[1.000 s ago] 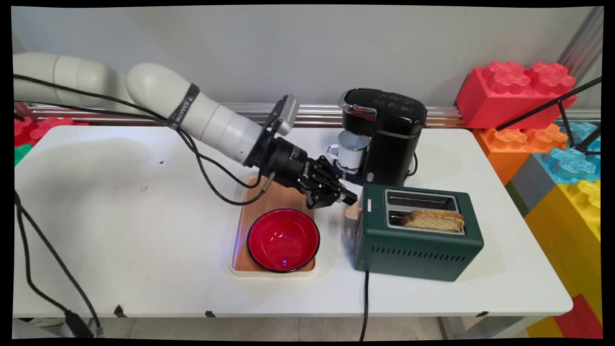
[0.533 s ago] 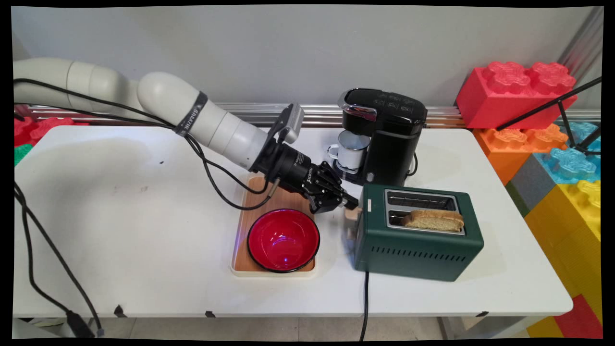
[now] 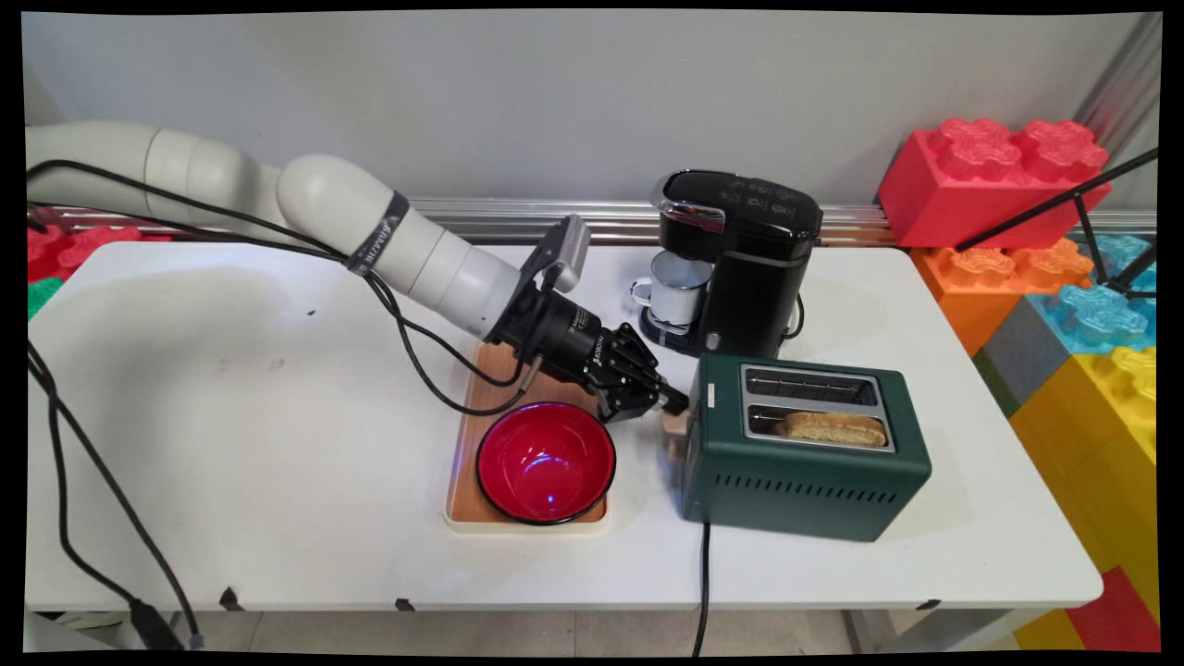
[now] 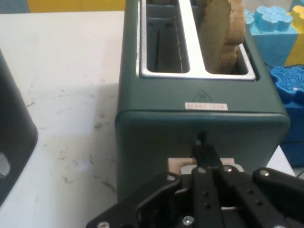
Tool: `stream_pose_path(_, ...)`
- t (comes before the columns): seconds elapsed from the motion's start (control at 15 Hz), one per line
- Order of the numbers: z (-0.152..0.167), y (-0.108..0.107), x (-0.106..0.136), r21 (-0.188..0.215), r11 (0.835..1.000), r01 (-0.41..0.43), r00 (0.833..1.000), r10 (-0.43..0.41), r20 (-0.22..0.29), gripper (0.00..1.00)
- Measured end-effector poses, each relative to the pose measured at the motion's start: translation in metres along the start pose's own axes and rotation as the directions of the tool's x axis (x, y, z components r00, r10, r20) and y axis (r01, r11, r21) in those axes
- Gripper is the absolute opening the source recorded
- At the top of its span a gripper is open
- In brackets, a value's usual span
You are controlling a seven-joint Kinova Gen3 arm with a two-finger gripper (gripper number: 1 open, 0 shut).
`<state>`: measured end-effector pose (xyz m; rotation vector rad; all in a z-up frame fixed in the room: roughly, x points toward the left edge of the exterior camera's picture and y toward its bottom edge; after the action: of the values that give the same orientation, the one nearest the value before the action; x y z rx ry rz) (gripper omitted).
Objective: Press the toaster switch
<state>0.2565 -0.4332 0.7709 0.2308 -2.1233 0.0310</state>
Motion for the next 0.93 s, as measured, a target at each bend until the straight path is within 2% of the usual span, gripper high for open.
stream_pose_path(0.93,0.014,-0.005,-0.013,0.01,1.0,0.006,0.999,-0.006,0.032,0.0)
